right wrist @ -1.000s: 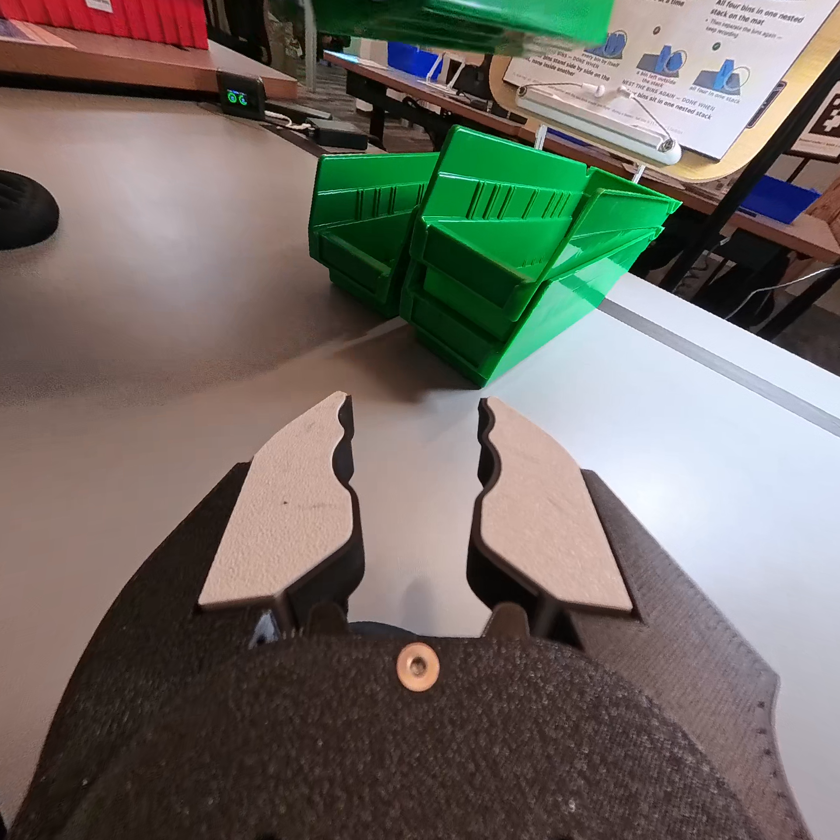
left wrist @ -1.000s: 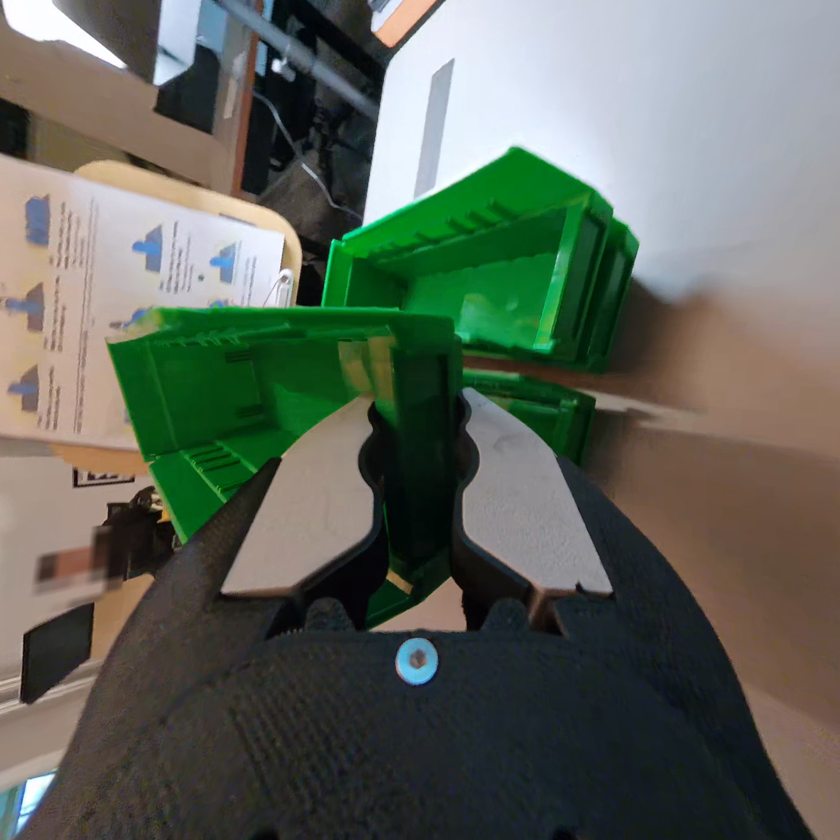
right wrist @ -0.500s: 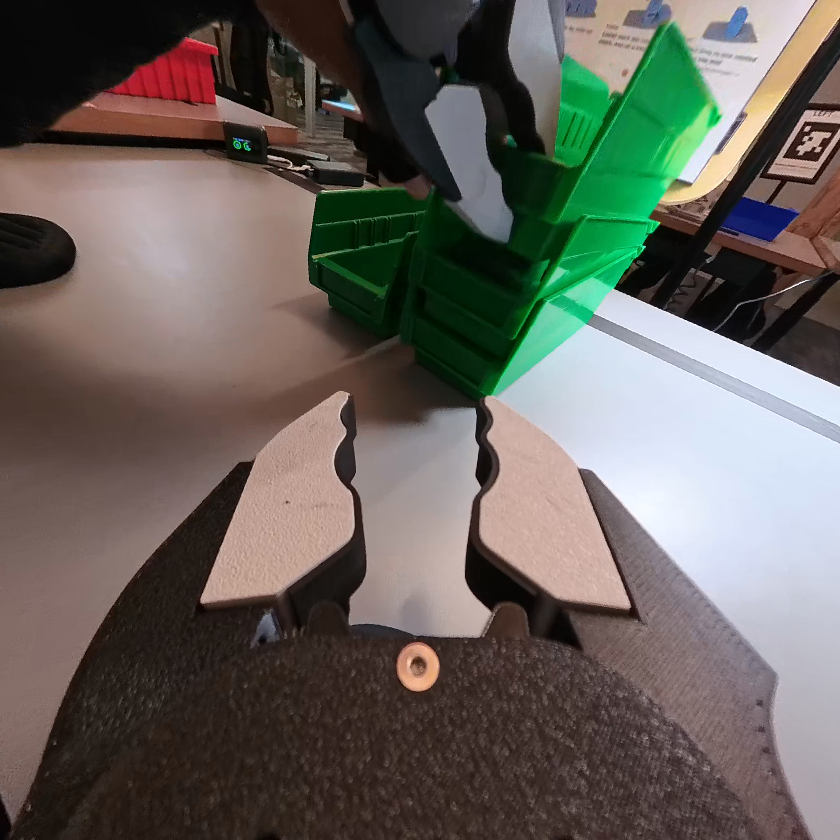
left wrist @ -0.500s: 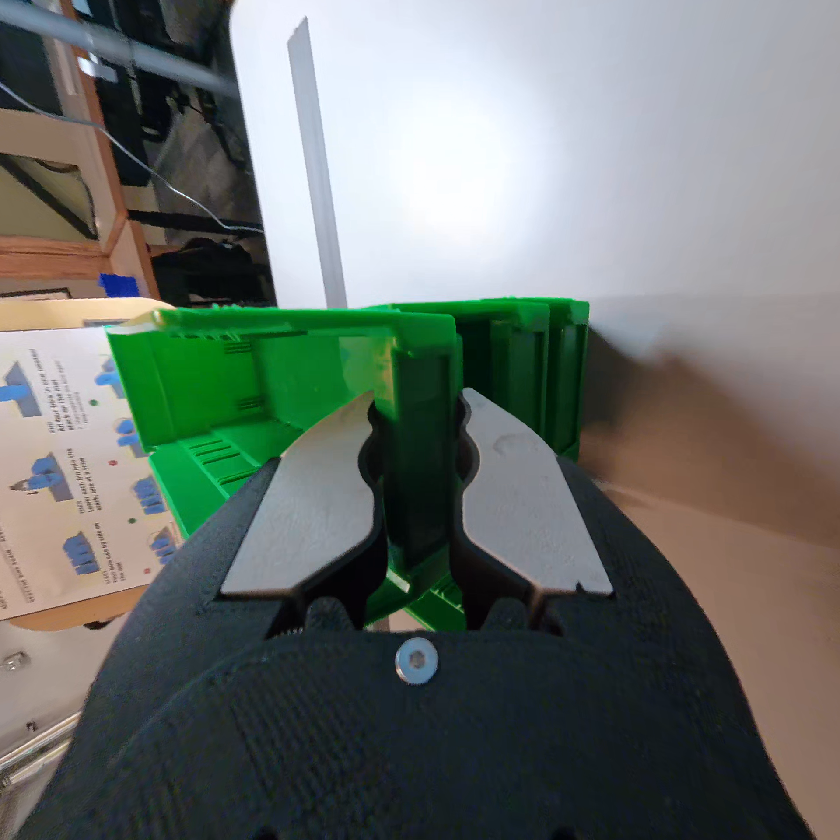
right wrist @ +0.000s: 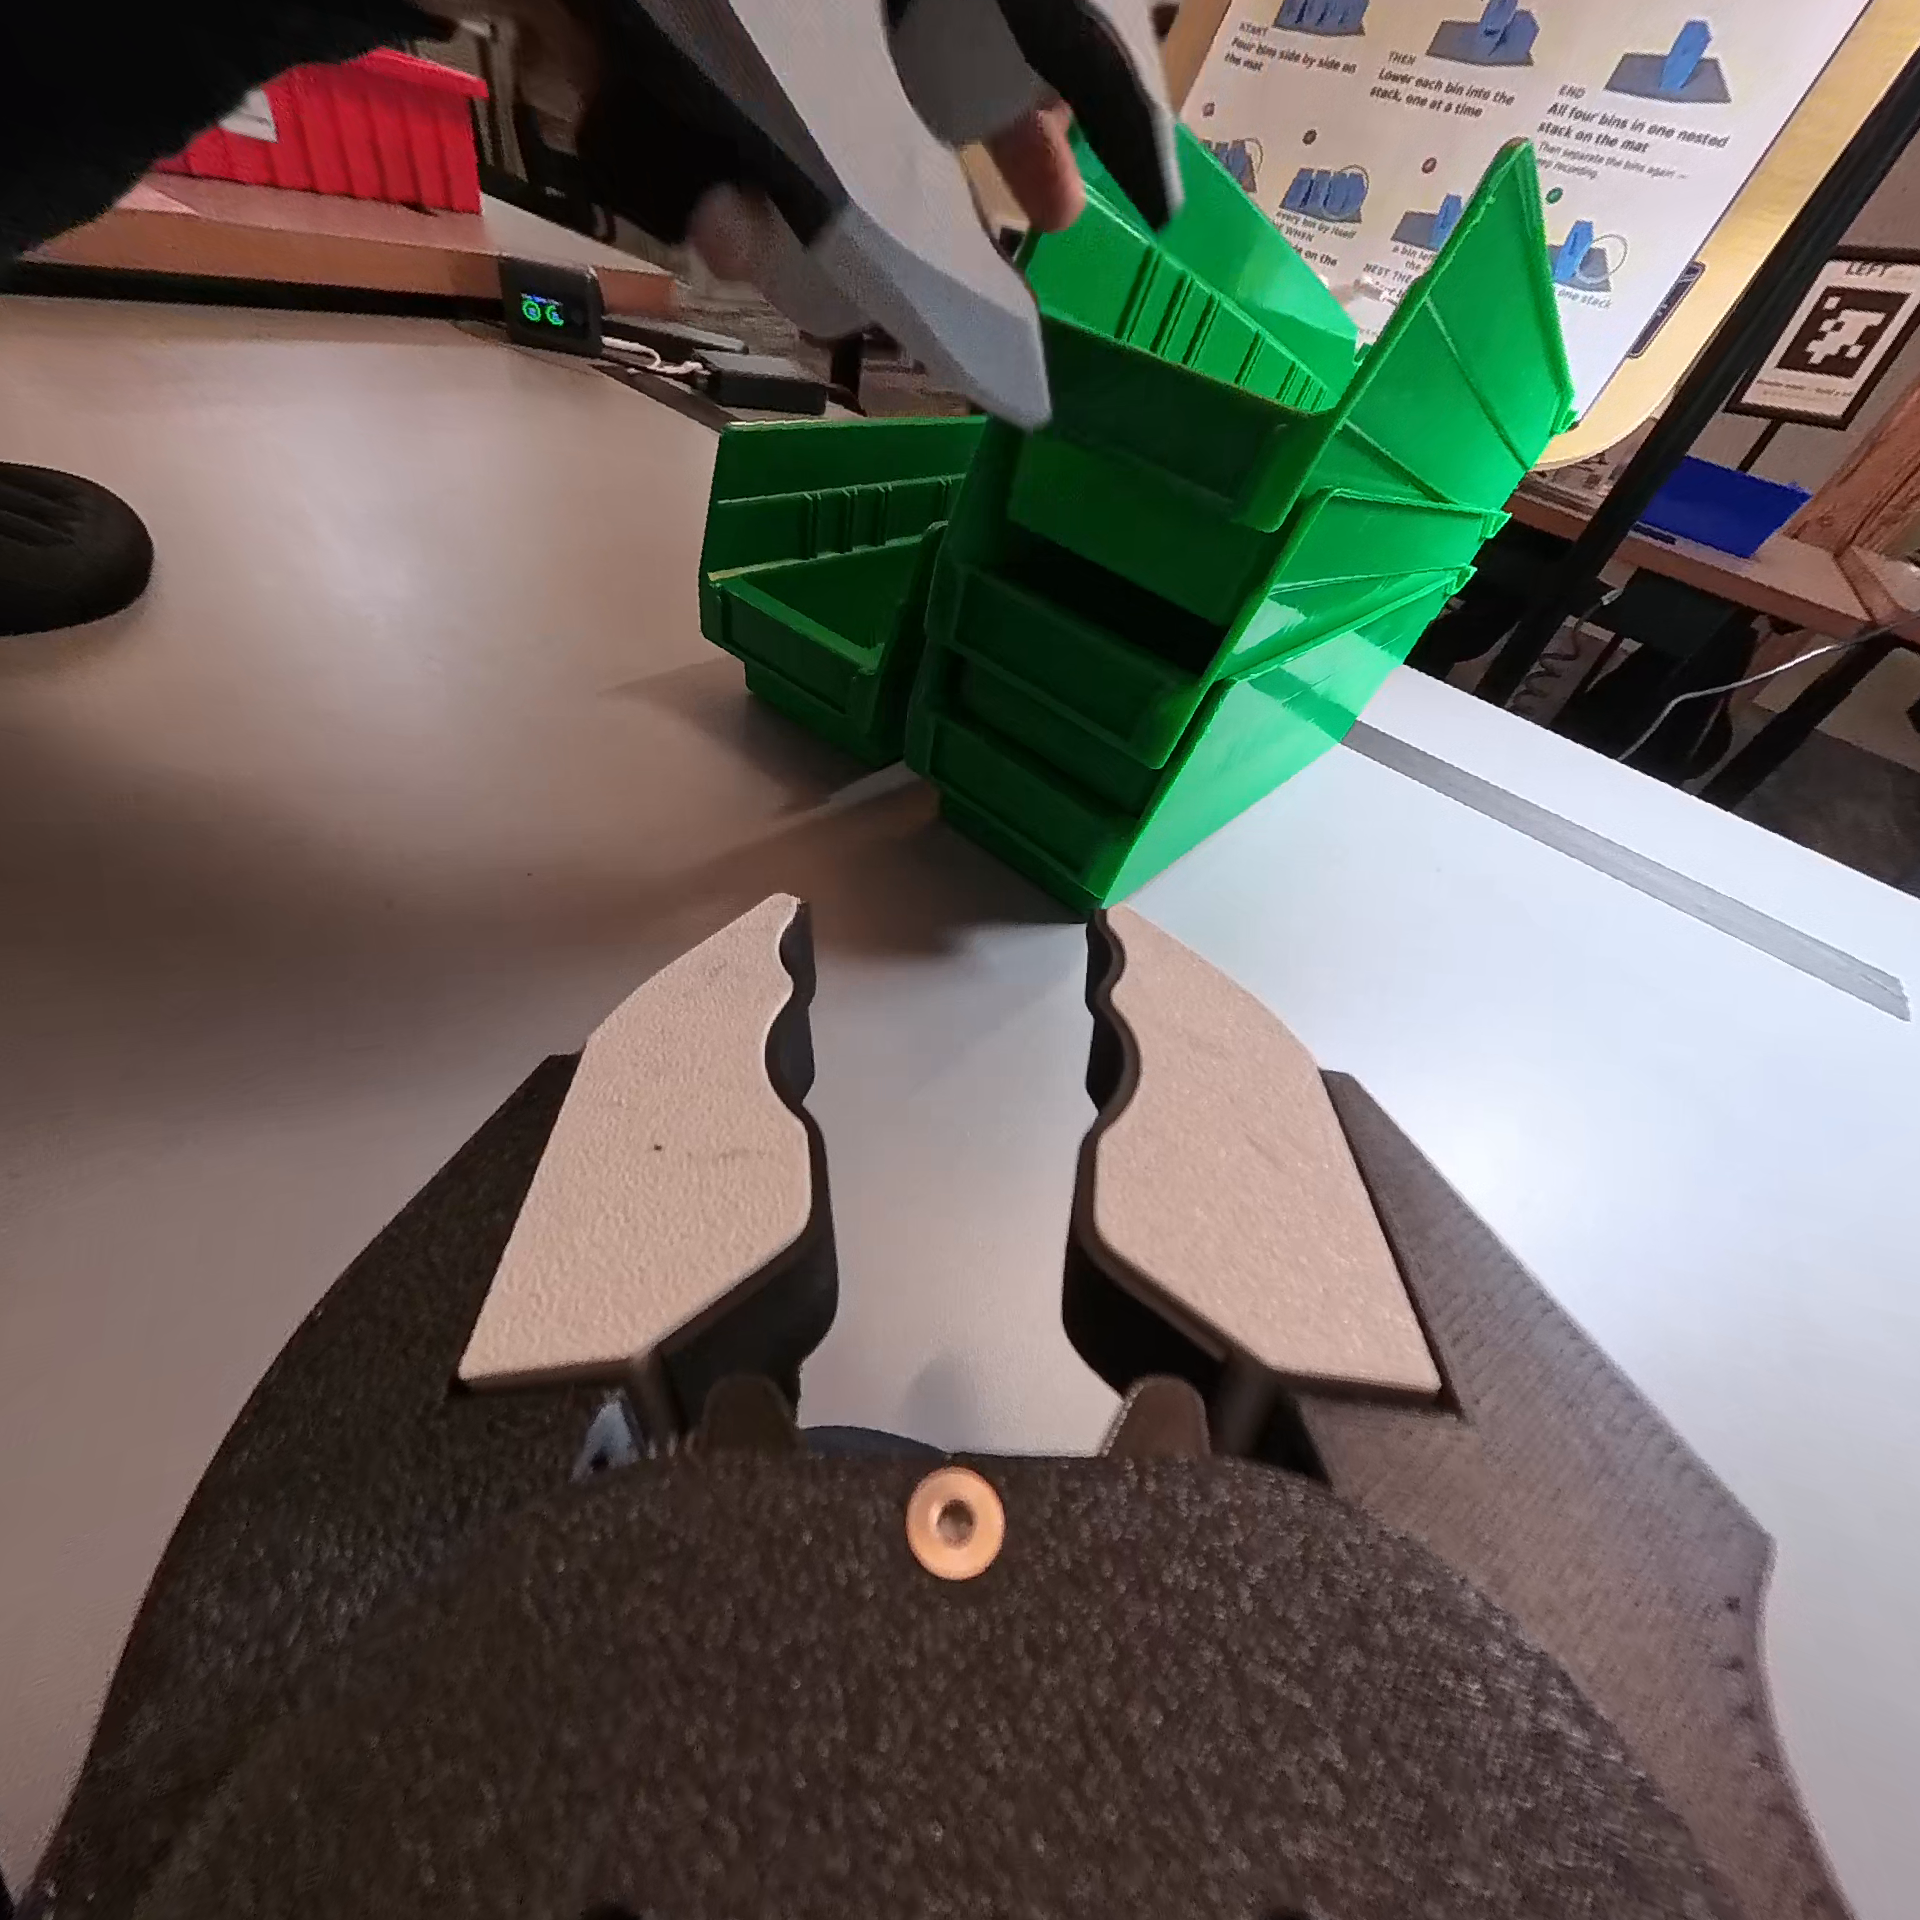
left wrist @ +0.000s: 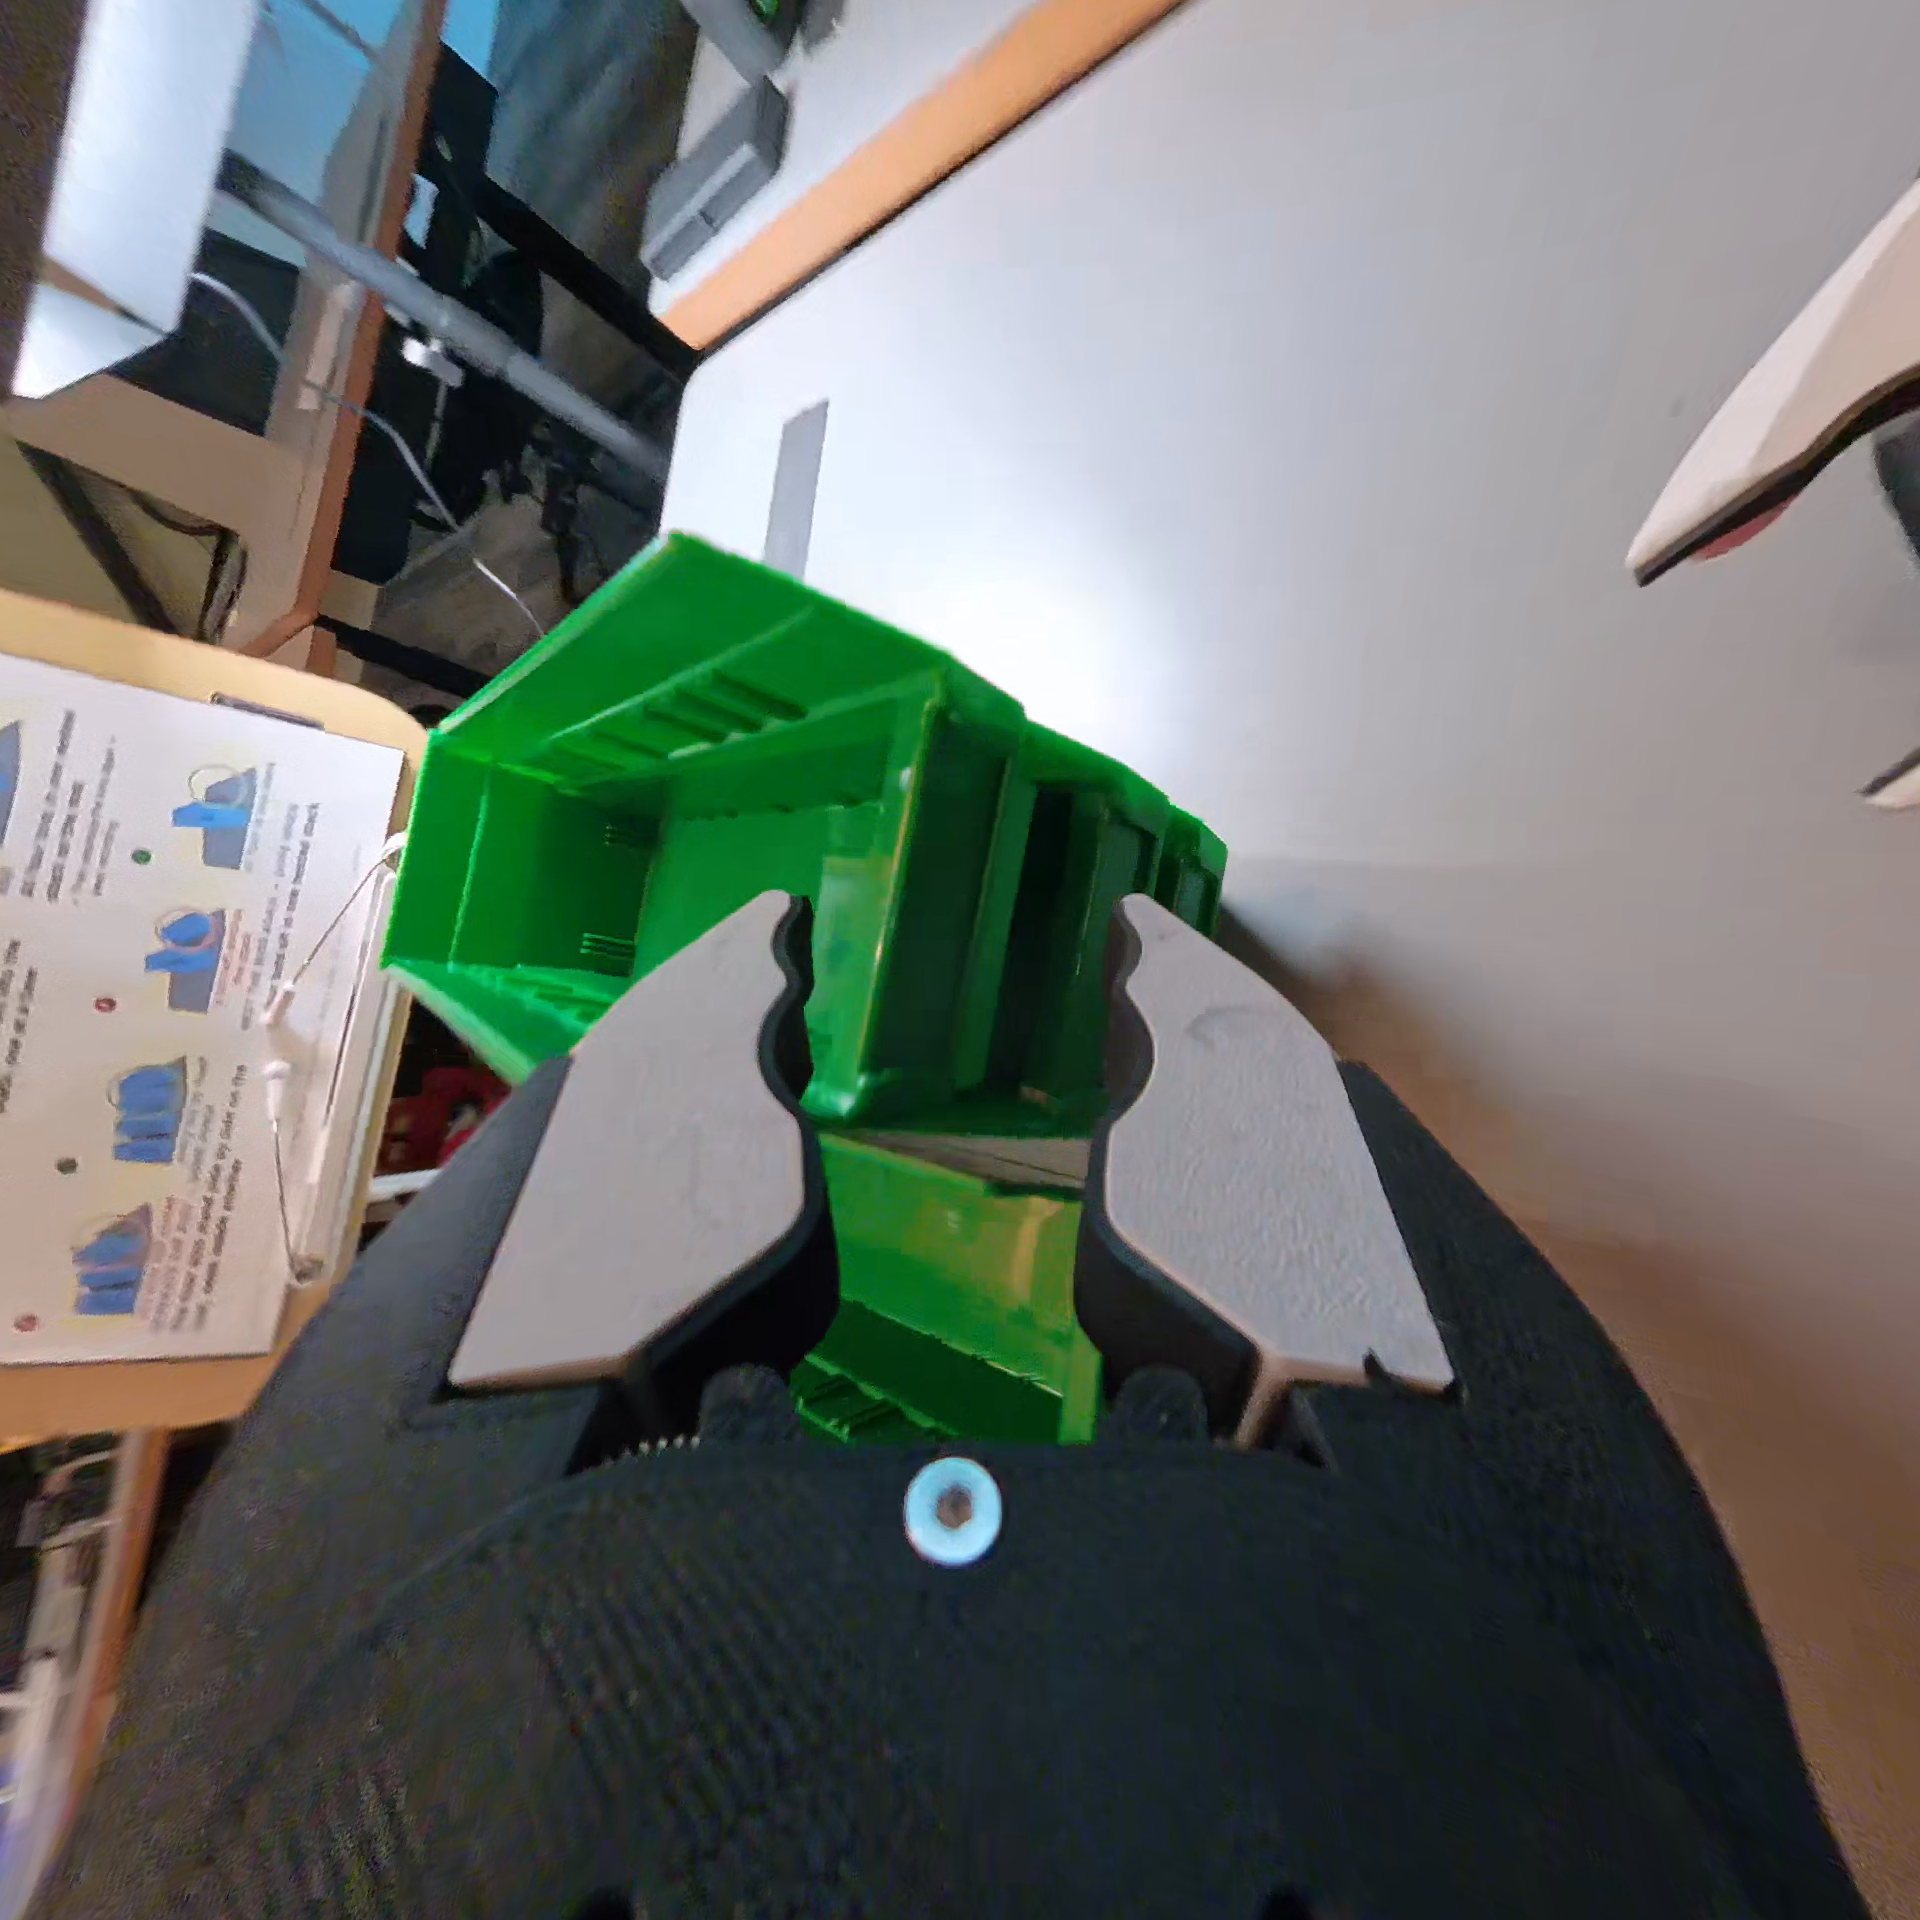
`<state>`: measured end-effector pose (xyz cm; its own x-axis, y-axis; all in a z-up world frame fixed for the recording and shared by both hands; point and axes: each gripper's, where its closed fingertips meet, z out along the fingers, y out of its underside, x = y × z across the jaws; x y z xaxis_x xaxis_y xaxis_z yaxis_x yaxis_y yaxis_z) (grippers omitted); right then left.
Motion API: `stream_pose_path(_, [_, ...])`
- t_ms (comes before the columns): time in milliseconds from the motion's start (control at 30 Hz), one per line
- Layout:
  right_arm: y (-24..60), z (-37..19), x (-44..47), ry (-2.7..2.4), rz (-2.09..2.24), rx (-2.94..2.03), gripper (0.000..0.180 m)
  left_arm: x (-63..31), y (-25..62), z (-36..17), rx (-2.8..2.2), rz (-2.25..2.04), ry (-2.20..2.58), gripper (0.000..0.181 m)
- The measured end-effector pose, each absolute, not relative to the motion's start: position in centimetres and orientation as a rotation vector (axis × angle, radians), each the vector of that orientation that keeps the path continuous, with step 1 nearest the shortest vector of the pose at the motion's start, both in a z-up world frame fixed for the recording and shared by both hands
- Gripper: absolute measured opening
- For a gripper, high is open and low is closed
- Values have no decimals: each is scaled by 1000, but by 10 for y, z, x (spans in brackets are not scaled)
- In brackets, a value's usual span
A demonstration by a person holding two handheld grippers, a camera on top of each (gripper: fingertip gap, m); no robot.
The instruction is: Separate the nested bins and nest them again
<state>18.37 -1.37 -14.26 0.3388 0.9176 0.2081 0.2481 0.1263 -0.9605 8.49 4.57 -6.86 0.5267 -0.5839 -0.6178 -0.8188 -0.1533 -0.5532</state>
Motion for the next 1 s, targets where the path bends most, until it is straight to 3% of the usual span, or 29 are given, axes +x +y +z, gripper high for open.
stream_pose_path(200, [-10, -144, 182, -1162, 697, -1425, 51, 28, 22, -69, -1899, 167, 931, 50])
stream_pose_path(633, [78, -157, 129, -1052, 731, -1658, 38, -17, 20, -214, -2272, 441, 1088, 43])
stream_pose_path(733, [87, -170, 115, -1110, 681, -1677, 38, -33, 27, -219, -2262, 568, 1061, 34])
stream_pose_path(1000, [89, -183, 90, -1209, 692, -1633, 22, -47, 11, -216, -2261, 582, 1062, 32])
